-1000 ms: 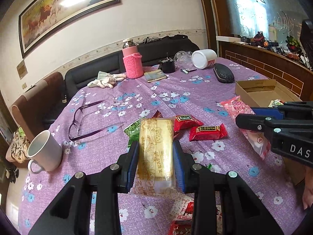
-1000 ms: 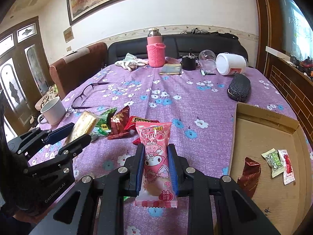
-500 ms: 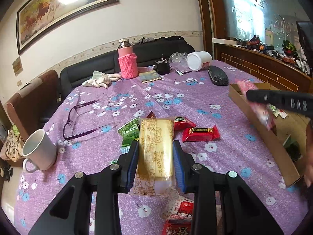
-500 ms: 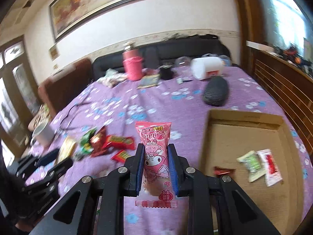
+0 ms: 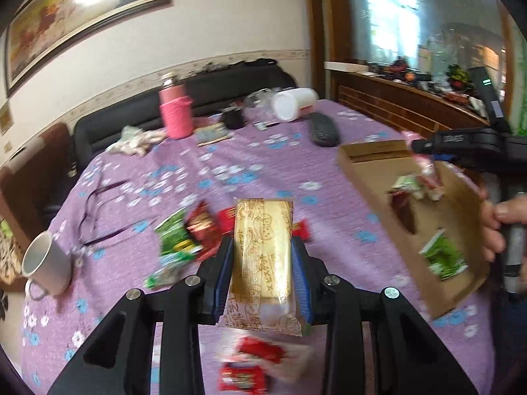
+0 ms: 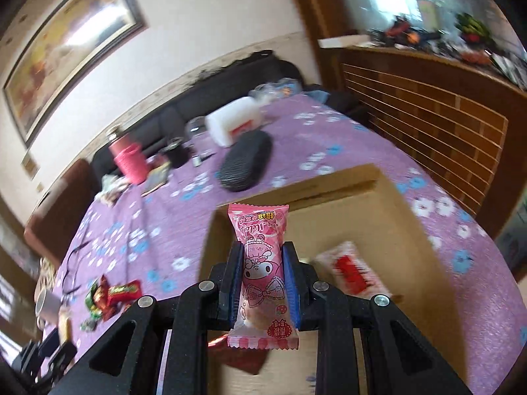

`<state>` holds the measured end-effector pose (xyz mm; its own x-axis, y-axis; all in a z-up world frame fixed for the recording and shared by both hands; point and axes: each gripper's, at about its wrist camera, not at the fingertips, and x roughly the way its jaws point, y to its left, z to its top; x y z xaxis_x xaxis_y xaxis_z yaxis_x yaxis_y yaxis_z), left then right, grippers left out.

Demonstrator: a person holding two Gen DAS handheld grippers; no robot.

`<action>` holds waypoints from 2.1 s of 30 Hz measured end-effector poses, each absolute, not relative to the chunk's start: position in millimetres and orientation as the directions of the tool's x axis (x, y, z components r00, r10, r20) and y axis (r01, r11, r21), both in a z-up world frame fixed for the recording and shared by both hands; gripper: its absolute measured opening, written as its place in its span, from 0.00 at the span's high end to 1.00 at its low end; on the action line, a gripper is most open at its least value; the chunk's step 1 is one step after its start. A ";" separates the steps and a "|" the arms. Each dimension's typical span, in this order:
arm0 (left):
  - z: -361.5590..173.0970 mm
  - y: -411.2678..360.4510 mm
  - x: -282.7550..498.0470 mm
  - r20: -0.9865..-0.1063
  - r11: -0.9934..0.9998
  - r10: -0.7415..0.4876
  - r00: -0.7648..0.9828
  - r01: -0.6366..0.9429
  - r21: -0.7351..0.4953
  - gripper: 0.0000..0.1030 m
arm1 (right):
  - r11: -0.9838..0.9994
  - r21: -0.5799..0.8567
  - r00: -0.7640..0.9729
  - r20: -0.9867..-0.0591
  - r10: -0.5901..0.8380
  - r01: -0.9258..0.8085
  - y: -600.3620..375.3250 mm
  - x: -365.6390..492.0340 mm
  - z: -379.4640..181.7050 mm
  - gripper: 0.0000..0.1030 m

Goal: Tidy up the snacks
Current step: 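Carry the cake pack and pink packet into the cardboard tray and open both grippers, then grasp the small red candy with the left gripper while the right gripper grasps the clear nut bag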

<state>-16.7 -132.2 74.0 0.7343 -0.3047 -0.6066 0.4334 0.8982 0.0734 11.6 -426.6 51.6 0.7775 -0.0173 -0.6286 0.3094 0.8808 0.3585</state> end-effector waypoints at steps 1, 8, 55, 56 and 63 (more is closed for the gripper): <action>76.8 -141.9 -19.1 -0.609 0.887 -0.330 0.721 0.458 0.062 0.68 | 0.872 0.365 0.773 -0.634 -0.023 0.326 -432.9 10.0 50.1 0.76; 70.8 -225.0 -29.1 -0.686 0.783 -0.498 0.530 0.615 -0.093 0.68 | 0.823 0.382 0.732 -0.679 -0.058 0.420 -468.0 5.0 36.8 0.76; 74.3 -173.2 -46.9 -0.682 0.833 -0.460 0.569 0.542 -0.109 0.42 | 0.957 0.270 0.810 -0.582 0.072 0.109 -379.9 6.2 61.1 0.76; 72.4 -160.1 -46.3 -0.686 0.845 -0.445 0.575 0.523 -0.110 0.42 | 0.961 0.258 0.811 -0.580 0.076 0.094 -375.1 6.0 61.5 0.76; 51.4 -68.9 -45.8 -0.746 0.916 -0.338 0.574 0.384 -0.120 0.42 | 0.978 0.208 0.805 -0.581 0.123 0.001 -341.6 4.7 58.9 0.75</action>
<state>-45.8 -68.9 51.4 0.5736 -0.3381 -0.7461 0.3836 0.9157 -0.1200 4.7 -341.6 58.9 0.8048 0.1227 -0.5807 0.0009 0.9781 0.2079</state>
